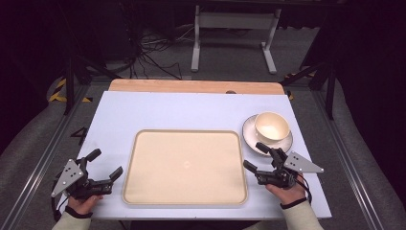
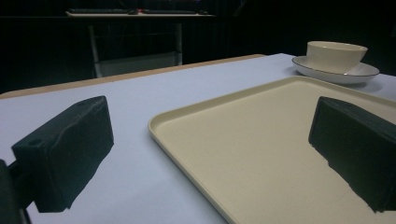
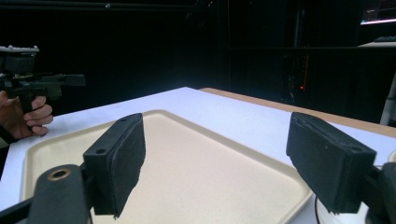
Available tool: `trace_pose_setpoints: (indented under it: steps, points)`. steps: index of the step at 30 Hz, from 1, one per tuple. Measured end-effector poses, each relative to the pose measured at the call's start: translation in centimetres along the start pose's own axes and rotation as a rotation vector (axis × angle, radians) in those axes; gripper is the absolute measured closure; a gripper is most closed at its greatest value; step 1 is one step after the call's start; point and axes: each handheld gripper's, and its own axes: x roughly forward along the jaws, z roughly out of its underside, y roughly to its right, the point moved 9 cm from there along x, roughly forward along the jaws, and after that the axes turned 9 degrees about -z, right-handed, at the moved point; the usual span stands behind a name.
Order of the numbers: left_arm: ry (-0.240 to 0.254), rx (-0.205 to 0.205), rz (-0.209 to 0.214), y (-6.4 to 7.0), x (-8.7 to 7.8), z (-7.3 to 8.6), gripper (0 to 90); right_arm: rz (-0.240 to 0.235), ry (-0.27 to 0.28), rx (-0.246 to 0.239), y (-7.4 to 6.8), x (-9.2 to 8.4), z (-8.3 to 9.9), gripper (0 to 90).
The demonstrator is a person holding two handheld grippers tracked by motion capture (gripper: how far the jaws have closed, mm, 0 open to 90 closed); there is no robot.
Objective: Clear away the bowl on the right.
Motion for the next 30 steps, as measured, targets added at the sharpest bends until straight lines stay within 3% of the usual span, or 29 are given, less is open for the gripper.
trace_pose_setpoints:
  steps: [8,16,22,25,30]
  points:
    - [-0.014,0.002,-0.005,0.0,0.1,0.1,0.6,0.000,0.028,-0.011,0.6,-0.3,-2.6,21.1]
    - [-0.013,-0.003,-0.004,0.0,0.1,0.1,0.6,0.003,0.008,0.001,1.3,-0.3,-4.7,21.2]
    - [-0.015,-0.001,-0.006,0.0,0.1,0.1,0.6,-0.008,-0.014,-0.025,1.5,-0.4,-6.8,26.9]
    - [-0.016,-0.001,-0.007,0.0,0.1,0.1,0.6,0.013,-0.041,-0.038,2.2,-0.7,-7.5,27.9]
    - [-0.017,-0.001,-0.006,0.0,0.1,0.1,0.6,0.036,-0.051,-0.017,3.5,-1.3,-8.2,28.5]
